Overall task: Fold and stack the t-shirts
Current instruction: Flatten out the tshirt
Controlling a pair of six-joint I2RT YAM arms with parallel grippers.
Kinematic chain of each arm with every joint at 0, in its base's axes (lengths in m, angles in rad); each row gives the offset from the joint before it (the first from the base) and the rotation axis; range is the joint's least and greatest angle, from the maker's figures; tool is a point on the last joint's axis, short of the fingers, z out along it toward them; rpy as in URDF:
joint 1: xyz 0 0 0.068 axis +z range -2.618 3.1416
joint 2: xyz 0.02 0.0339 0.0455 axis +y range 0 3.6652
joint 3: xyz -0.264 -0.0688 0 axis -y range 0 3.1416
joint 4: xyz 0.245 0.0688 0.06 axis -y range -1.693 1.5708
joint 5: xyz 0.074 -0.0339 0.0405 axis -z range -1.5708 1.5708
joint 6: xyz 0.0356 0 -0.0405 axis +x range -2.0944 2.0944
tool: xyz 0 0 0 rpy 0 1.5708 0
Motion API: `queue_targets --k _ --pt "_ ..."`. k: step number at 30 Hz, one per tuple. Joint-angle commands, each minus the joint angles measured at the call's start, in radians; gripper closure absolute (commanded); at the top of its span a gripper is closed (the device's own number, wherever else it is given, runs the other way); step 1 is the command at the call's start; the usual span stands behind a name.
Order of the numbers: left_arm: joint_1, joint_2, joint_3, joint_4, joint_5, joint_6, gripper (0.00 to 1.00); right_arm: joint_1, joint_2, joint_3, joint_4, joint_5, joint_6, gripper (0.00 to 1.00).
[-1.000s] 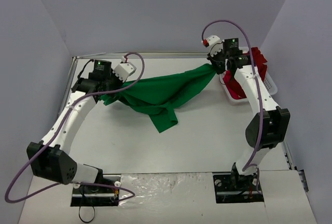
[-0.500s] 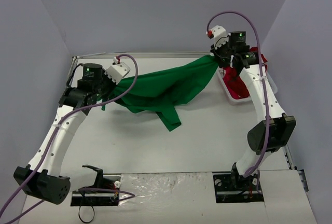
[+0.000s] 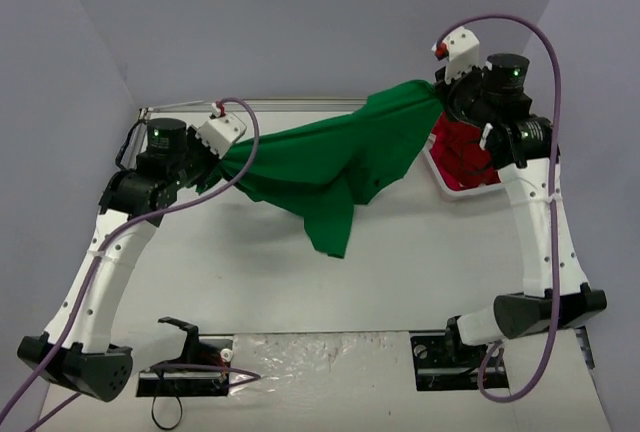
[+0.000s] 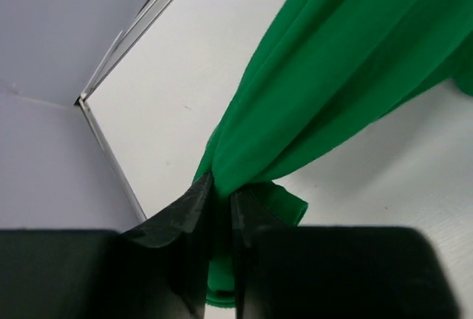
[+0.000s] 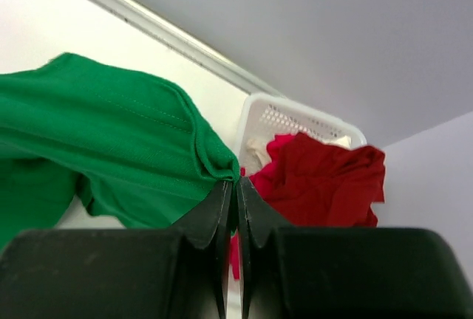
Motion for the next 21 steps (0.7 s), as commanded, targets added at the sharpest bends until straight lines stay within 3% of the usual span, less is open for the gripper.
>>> queue_targets --k 1,2,4,7,8,12,21 --pt "-0.015 -0.083 -0.031 -0.124 0.103 0.061 0.78 -0.031 -0.109 -0.1 0.014 0.025 -0.004 1.0" --pt "-0.025 -0.097 -0.082 -0.177 0.137 0.117 0.69 -0.031 -0.128 -0.176 0.014 0.011 -0.003 1.0" --pt "-0.083 -0.135 -0.14 -0.231 0.183 0.168 0.61 -0.031 -0.174 -0.252 0.017 -0.027 0.006 1.0" --pt "-0.203 -0.142 -0.235 -0.328 0.153 0.205 0.12 -0.031 -0.209 -0.384 0.019 -0.055 0.017 1.0" --pt "-0.219 -0.133 -0.273 -0.331 0.153 0.202 0.07 -0.031 -0.215 -0.433 0.022 -0.064 0.02 1.0" --pt "-0.229 -0.102 -0.315 -0.314 0.16 0.197 0.03 -0.031 -0.209 -0.5 0.046 -0.062 0.034 1.0" --pt "-0.226 -0.022 -0.352 -0.017 0.085 0.144 0.03 -0.031 -0.134 -0.504 0.06 -0.081 0.046 1.0"
